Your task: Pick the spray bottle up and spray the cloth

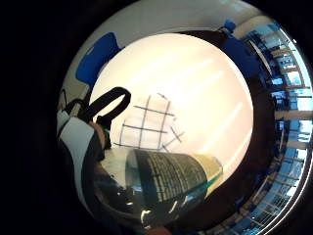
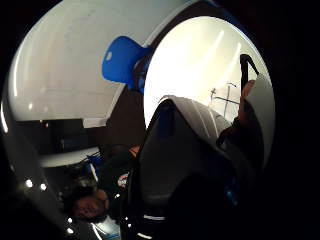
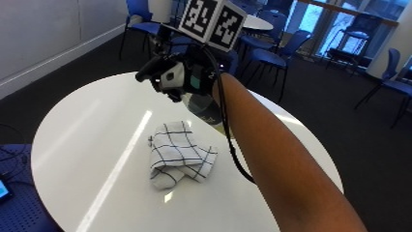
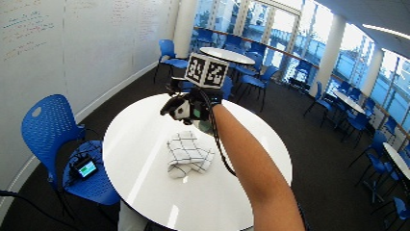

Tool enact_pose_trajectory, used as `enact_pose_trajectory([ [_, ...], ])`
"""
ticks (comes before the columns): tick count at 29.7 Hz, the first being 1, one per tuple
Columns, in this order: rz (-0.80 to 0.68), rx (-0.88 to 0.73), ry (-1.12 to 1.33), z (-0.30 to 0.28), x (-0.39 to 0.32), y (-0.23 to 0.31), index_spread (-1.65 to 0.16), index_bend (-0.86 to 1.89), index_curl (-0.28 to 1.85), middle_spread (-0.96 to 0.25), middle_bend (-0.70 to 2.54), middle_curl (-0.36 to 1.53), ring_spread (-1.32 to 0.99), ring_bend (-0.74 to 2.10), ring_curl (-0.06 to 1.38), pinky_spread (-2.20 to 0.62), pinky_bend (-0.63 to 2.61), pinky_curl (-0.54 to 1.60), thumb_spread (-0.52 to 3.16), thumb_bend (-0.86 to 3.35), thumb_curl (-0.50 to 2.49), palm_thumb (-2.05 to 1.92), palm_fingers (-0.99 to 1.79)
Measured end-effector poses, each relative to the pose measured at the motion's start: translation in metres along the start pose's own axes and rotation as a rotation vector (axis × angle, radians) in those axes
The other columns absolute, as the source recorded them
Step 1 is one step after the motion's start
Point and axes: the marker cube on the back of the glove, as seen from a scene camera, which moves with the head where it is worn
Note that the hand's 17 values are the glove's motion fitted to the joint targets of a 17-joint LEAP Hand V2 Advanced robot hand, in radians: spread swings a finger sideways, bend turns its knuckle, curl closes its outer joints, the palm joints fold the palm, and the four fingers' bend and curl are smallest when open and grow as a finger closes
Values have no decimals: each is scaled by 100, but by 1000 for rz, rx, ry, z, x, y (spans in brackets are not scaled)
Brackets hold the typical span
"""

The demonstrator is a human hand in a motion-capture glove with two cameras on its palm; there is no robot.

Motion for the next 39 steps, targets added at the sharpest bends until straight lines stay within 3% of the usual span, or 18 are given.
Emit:
enact_pose_trajectory([
  [15, -157, 192, -457, -32, -34, -8, -30, 39, 68, -20, 71, 53, -16, 61, 45, -25, 38, 40, 18, -3, 80, 95, 137],
  [24, -285, 338, -745, -9, -84, -10, -30, 39, 68, -20, 71, 53, -15, 61, 45, -25, 38, 40, 19, -3, 81, 95, 137],
  [39, -220, 353, -828, 34, -79, -8, -29, 38, 67, -20, 71, 53, -15, 61, 46, -25, 38, 40, 19, -3, 81, 96, 136],
])
